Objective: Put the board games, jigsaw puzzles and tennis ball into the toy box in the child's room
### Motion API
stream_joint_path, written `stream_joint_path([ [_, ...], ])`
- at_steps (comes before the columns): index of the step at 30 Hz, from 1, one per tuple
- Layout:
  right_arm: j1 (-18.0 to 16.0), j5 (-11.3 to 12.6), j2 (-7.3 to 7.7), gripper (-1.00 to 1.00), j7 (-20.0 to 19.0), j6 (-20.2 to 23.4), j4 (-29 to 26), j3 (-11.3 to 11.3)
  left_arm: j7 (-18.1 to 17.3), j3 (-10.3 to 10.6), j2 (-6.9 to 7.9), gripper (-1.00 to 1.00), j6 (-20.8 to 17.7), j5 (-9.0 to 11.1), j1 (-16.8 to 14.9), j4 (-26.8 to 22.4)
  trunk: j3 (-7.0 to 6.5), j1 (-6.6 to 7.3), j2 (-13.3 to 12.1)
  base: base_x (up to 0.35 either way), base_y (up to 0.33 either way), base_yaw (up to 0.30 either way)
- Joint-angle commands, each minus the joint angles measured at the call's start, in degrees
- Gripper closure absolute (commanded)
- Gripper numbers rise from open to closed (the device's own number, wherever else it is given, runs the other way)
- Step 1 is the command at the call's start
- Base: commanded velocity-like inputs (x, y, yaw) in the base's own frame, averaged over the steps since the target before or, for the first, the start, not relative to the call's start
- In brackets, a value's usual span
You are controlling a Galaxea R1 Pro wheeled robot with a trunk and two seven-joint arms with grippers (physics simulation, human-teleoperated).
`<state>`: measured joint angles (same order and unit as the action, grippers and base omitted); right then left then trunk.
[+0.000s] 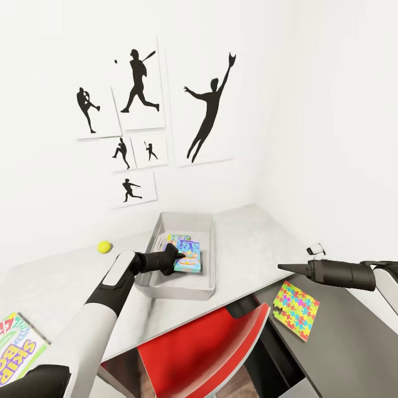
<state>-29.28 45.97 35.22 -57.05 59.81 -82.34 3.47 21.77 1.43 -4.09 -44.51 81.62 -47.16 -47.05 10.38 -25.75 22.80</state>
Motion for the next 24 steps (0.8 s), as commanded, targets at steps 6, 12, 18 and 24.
stream_joint_path([
  [6,-0.1,0.0,0.03,-1.0,-0.2,0.2,0.0,0.1,0.5,0.1,-0.12,1.0,-0.2,0.5,0.0,-0.1,0.26,-0.04,0.1,0.0,0.0,0.0],
  [12,-0.1,0.0,0.03,-1.0,-0.2,0.2,0.0,0.2,0.4,0.2,-0.34,1.0,-0.2,0.5,-0.1,-0.1,0.64,-0.04,0.1,0.0,0.0,0.0],
  [18,-0.1,0.0,0.03,-1.0,-0.2,0.2,0.0,0.2,0.4,0.2,-0.42,1.0,-0.2,0.5,-0.1,-0.1,1.14,-0.04,0.1,0.0,0.0,0.0],
  [24,-0.1,0.0,0.03,-1.0,-0.2,0.2,0.0,0.2,0.3,0.2,-0.43,1.0,-0.3,0.6,-0.1,-0.1,1.67,-0.04,0.1,0.0,0.0,0.0],
])
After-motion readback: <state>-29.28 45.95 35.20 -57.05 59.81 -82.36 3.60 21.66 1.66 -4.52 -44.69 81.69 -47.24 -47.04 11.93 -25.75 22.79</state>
